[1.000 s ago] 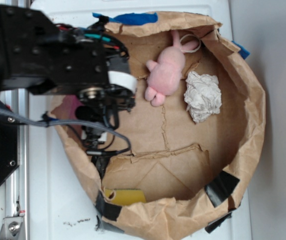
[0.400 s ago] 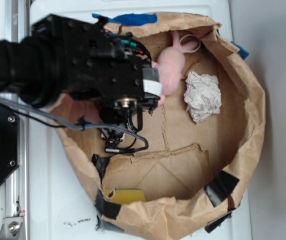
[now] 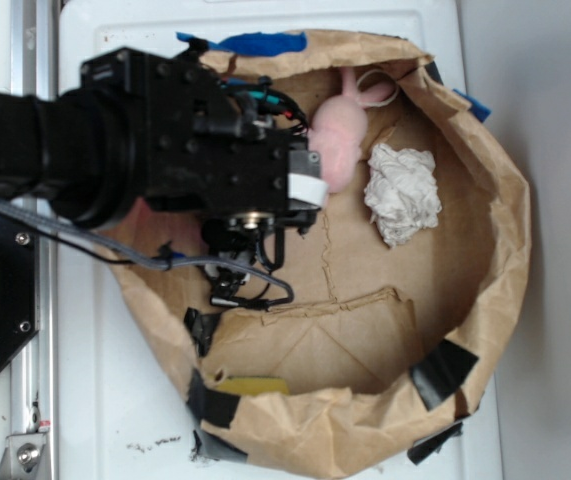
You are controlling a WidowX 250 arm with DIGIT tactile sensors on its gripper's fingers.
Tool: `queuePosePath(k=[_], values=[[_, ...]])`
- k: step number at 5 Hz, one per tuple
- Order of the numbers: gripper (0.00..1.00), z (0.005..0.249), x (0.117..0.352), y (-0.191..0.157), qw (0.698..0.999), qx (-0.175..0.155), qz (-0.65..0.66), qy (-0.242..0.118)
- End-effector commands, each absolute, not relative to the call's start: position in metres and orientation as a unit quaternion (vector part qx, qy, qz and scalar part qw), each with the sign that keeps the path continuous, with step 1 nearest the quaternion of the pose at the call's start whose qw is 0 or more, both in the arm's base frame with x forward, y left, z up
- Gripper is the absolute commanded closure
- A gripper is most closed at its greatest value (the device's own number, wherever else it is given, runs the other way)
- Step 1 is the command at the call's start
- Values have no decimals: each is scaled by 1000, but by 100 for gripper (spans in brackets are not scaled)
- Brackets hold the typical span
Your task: Grab the rock.
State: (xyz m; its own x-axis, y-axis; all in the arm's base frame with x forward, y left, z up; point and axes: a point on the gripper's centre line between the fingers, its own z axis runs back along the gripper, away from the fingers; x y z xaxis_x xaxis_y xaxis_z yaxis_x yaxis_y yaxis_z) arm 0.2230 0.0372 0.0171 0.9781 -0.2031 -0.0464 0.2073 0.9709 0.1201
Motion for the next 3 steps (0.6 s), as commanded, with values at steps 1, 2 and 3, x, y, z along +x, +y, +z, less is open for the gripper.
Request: queuePosePath(k=[1, 2, 3], values=[[0, 24, 211, 21, 987, 58, -146, 3], [0, 25, 211, 21, 986, 62, -155, -1], [0, 25, 214, 23, 986, 62, -154, 0]])
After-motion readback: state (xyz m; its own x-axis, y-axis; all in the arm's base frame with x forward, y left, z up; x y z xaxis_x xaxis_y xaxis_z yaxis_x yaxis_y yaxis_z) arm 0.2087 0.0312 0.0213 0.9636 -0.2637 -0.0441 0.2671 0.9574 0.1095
